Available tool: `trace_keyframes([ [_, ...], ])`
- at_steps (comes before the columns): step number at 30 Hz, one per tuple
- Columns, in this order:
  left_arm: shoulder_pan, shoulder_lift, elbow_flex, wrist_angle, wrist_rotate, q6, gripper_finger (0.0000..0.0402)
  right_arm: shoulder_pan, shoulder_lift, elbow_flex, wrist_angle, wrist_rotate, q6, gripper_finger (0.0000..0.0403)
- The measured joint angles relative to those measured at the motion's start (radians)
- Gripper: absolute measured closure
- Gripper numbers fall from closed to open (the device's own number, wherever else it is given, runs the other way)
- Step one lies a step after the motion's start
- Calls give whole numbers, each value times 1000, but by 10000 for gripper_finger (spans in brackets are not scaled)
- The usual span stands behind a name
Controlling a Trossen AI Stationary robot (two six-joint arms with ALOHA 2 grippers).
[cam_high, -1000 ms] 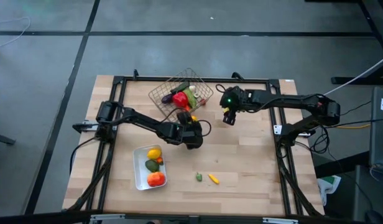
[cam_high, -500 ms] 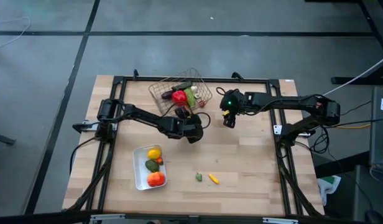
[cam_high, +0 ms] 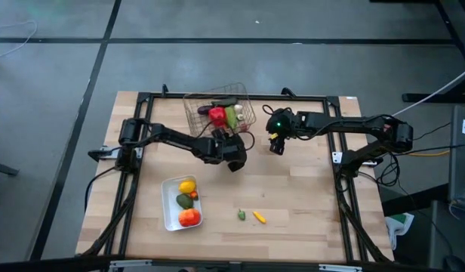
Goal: Sort produce into baskets
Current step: Put the yellow lemon into the white bin
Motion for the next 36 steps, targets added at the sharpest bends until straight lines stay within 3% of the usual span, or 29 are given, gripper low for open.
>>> trace_keyframes([
  [8, 13, 0, 0, -3, 104, 2, 180, 0, 0, 0, -1, 0, 0, 159],
  [17, 16, 0, -1, -38, 144, -9, 180, 0, 0, 0, -8, 0, -1, 159],
  [28, 16, -4, -1, -48, 147, -54, 180, 0, 0, 0, -8, 0, -7, 159],
  [36, 16, -18, 50, -102, 146, -6, 180, 0, 0, 0, -7, 0, -8, 159],
])
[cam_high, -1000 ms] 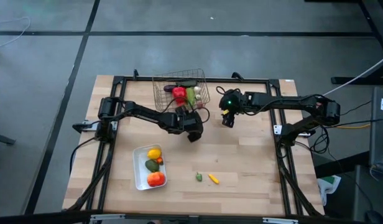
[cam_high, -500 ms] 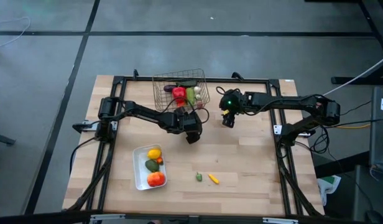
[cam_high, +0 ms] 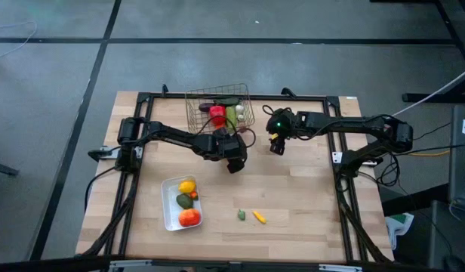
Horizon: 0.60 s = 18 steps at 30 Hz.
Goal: Sort produce into baskets
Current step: Put the yellow lemon into the white bin
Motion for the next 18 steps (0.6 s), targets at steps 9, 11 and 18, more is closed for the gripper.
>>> trace_keyframes([
  [9, 3, -1, 13, 0, 0, 12, 180, 0, 0, 0, 0, 0, 0, 159],
  [11, 5, -1, 13, 2, 0, -17, 180, 0, 0, 0, 0, 0, 0, 159],
  [18, -5, -2, 13, 3, -2, 2, 180, 0, 0, 0, 1, 0, 0, 159],
])
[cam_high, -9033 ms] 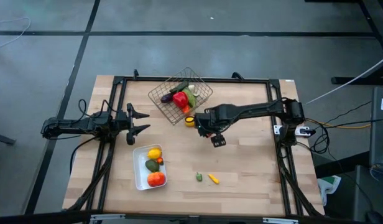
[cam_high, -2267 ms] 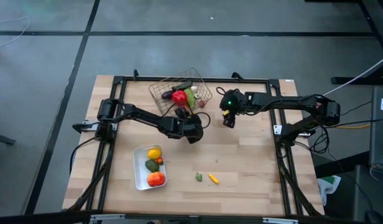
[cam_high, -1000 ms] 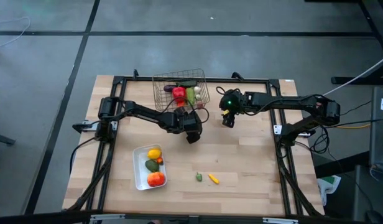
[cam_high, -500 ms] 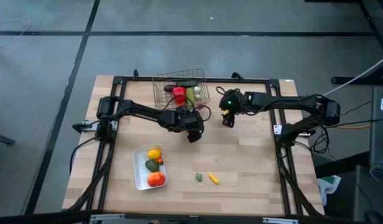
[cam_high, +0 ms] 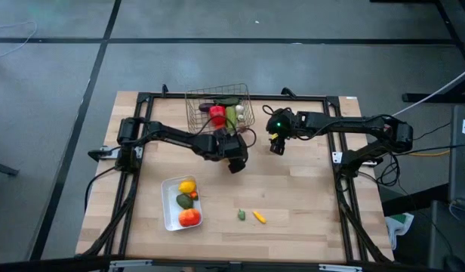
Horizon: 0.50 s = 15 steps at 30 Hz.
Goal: Sort produce into baskets
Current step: Put the yellow lemon into the white bin
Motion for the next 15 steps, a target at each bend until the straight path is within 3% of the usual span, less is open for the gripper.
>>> trace_keyframes([
  [15, -19, -9, 0, -42, 0, 89, 180, 0, 0, 0, 1, 0, 0, 159],
])
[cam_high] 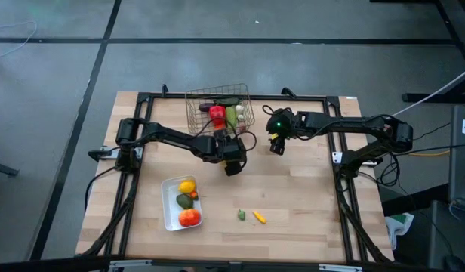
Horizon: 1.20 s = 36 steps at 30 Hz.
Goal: Sort produce into baskets
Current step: Put the yellow lemon into the white bin
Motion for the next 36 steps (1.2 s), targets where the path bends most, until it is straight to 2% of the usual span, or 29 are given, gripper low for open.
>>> trace_keyframes([
  [5, -1, -10, 0, -38, 15, -68, 180, 0, 0, 0, 1, 0, 0, 159],
  [15, 9, -38, 0, -83, 166, -112, 176, 0, 0, 0, 1, 0, 0, 159],
  [18, 16, -54, 1, -90, 193, -113, 151, 0, 0, 0, 1, 0, 0, 159],
  [27, 43, -78, 0, -146, 224, -56, 38, 0, 0, 0, 4, 0, 0, 159],
  [30, 39, -78, 0, -142, 224, -67, 23, 0, 0, 0, 4, 0, 0, 159],
  [36, 31, -61, 0, -138, 227, -47, 20, 0, 0, 0, 4, 0, 0, 159],
])
